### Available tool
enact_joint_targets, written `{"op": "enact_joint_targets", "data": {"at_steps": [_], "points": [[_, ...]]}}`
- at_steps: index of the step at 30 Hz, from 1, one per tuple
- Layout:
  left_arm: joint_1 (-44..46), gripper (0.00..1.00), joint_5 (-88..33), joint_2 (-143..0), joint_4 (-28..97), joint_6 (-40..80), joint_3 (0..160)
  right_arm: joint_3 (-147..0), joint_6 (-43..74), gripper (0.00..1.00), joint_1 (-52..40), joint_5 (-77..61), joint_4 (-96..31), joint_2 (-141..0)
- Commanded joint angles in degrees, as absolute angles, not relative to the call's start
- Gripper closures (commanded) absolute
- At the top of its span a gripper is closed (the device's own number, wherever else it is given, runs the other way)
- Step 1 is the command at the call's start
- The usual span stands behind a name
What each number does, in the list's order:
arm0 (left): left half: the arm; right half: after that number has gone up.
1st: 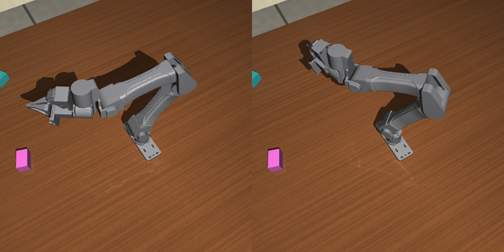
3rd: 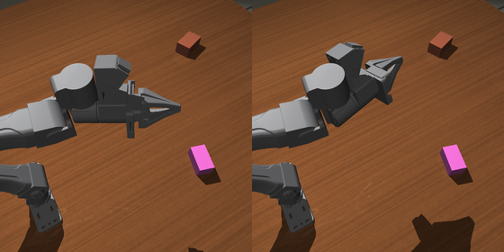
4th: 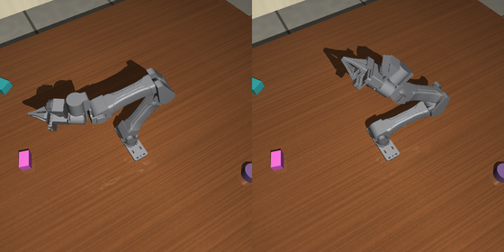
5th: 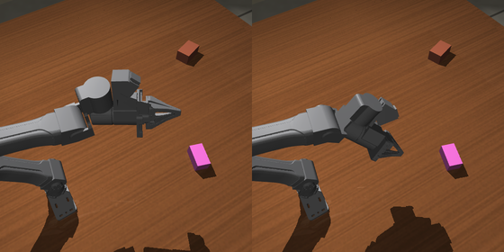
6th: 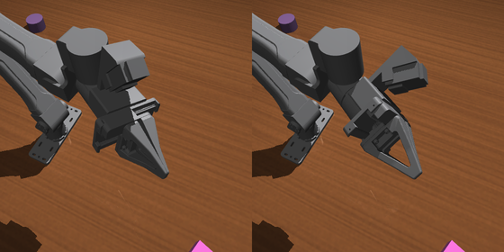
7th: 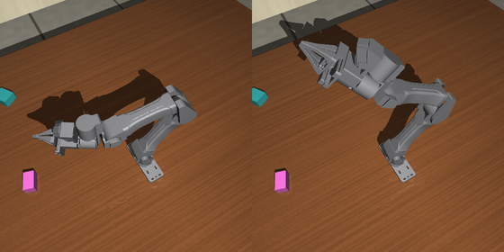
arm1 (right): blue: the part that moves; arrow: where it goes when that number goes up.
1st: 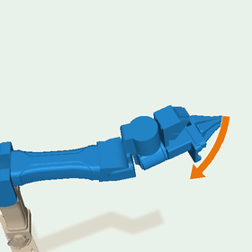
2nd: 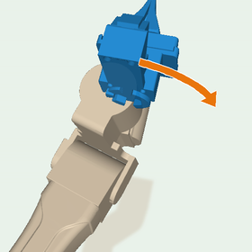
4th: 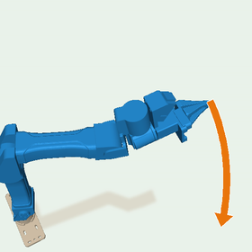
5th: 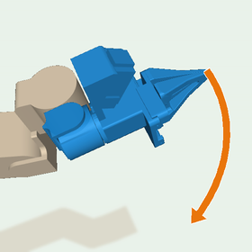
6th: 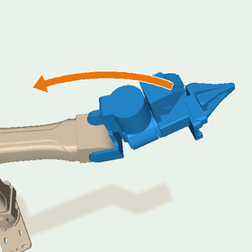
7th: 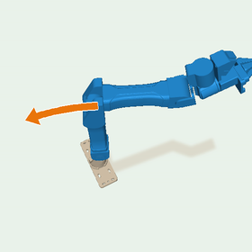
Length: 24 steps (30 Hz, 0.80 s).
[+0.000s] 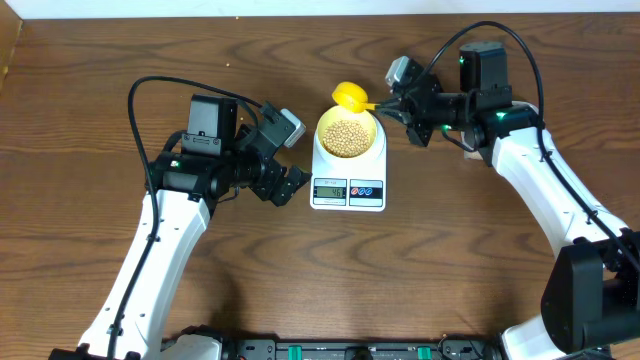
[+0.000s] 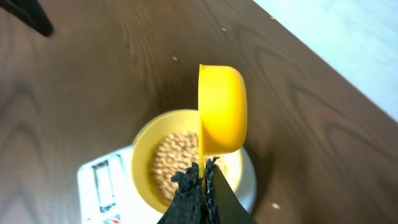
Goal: Scoop item into bowl and weigh 50g on scale
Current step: 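Tilt the scoop over the bowl and pour soybeans in, then carry the empty scoop right back to the soybean tub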
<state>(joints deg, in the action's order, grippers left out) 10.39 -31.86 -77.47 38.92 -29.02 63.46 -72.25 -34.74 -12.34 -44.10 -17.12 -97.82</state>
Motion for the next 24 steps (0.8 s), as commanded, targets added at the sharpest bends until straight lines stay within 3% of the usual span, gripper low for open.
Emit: {"op": "enact_joint_targets", "data": {"at_steps": [1,20,24], "points": [[10.31,0.10,-32.95,-76.84,38.94,-29.95,63.99,-71.83,-38.74,0.99,-12.53,-38.70,-17.37,-98.17],[10.31,0.10,-32.95,-76.84,38.94,-29.95,63.99,-71.90,-38.85,0.99,-12.29,-38.26,-15.44,-98.00],[10.31,0.10,-32.97,-76.84,38.94,-29.95,63.99,-71.90,-37.74,0.99,-12.29,-27.42,-13.41,-96.38]]}}
